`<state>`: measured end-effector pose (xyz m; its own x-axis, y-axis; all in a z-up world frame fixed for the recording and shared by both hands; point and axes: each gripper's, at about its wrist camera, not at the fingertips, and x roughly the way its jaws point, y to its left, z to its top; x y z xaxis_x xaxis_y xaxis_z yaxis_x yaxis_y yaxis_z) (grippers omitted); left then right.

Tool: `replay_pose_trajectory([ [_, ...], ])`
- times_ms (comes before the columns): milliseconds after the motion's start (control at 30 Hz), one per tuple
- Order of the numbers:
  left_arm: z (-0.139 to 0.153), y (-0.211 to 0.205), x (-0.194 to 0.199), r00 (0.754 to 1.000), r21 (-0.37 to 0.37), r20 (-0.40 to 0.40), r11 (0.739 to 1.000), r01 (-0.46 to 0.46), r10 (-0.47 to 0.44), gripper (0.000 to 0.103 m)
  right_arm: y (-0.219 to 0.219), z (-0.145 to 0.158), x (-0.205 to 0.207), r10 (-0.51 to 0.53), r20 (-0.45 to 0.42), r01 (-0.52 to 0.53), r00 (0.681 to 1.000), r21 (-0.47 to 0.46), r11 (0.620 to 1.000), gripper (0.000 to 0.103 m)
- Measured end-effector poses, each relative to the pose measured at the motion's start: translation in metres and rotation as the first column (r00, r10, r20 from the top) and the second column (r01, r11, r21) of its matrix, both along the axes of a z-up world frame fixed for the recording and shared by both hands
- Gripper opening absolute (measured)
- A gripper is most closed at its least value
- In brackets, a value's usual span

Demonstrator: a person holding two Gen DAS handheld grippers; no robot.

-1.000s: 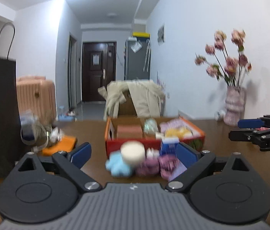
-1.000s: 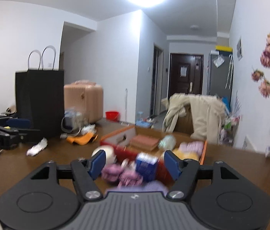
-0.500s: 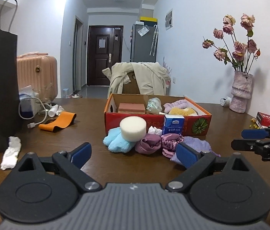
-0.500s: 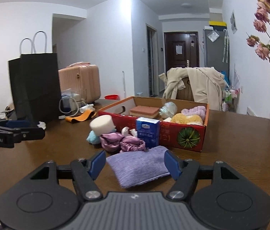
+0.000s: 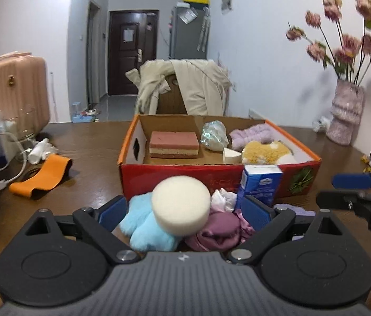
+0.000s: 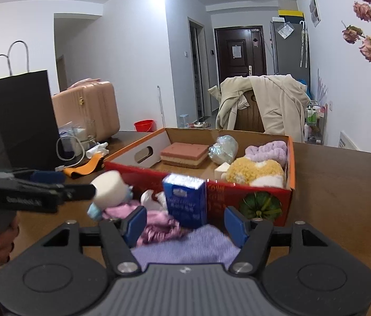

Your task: Organize soft objects

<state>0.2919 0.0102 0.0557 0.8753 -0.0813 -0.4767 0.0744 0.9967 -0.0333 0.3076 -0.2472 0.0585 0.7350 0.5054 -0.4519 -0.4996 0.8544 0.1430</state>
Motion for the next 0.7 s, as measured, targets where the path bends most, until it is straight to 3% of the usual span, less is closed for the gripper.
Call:
replay_pose_trajectory([
  [133, -0.008, 0.004, 0.024, 0.999, 0.023, -0.023, 0.999, 0.045, -0.045, 0.085, 0.021, 0.002, 0.026, 0.015, 0.01, -0.015, 1.0, 0.005, 1.0, 0.04],
  [200, -0.015, 0.011, 0.031, 0.997, 0.0, -0.046, 0.998, 0.062, -0.062, 0.071, 0.038, 0.004, 0.038, 0.063, 0.009, -0.063, 0.998, 0.005, 0.998, 0.038],
  [233, -0.02, 0.016, 0.034, 0.995, -0.022, -0.066, 0.997, 0.071, -0.072, 0.059, 0.047, 0.003, 0.042, 0.085, 0.007, -0.085, 0.996, -0.003, 0.996, 0.037],
  [367, -0.024, 0.032, 0.034, 0.995, -0.114, -0.054, 0.99, 0.078, -0.085, 0.055, 0.09, -0.009, 0.053, 0.136, 0.0, -0.136, 0.991, -0.075, 0.988, 0.032],
  [400, -0.022, 0.037, 0.032, 0.997, -0.124, -0.039, 0.99, 0.06, -0.065, 0.055, 0.1, -0.013, 0.054, 0.133, 0.011, -0.131, 0.991, -0.106, 0.986, 0.026],
  [500, -0.018, 0.056, 0.029, 0.999, -0.183, -0.035, 0.983, 0.007, -0.013, 0.055, 0.12, -0.025, 0.06, 0.104, -0.018, -0.106, 0.994, -0.152, 0.983, 0.024],
  [567, -0.019, 0.064, 0.028, 0.999, -0.189, -0.044, 0.982, -0.024, 0.016, 0.055, 0.126, -0.033, 0.065, 0.085, -0.041, -0.091, 0.996, -0.164, 0.982, 0.022],
  [633, -0.019, 0.069, 0.027, 0.998, -0.187, -0.051, 0.982, -0.041, 0.032, 0.055, 0.13, -0.039, 0.07, 0.069, -0.061, -0.079, 0.996, -0.182, 0.98, 0.011],
  [700, -0.016, 0.07, 0.023, 0.998, -0.185, -0.045, 0.982, -0.047, 0.039, 0.055, 0.132, -0.041, 0.067, 0.066, -0.063, -0.077, 0.996, -0.185, 0.98, 0.008],
])
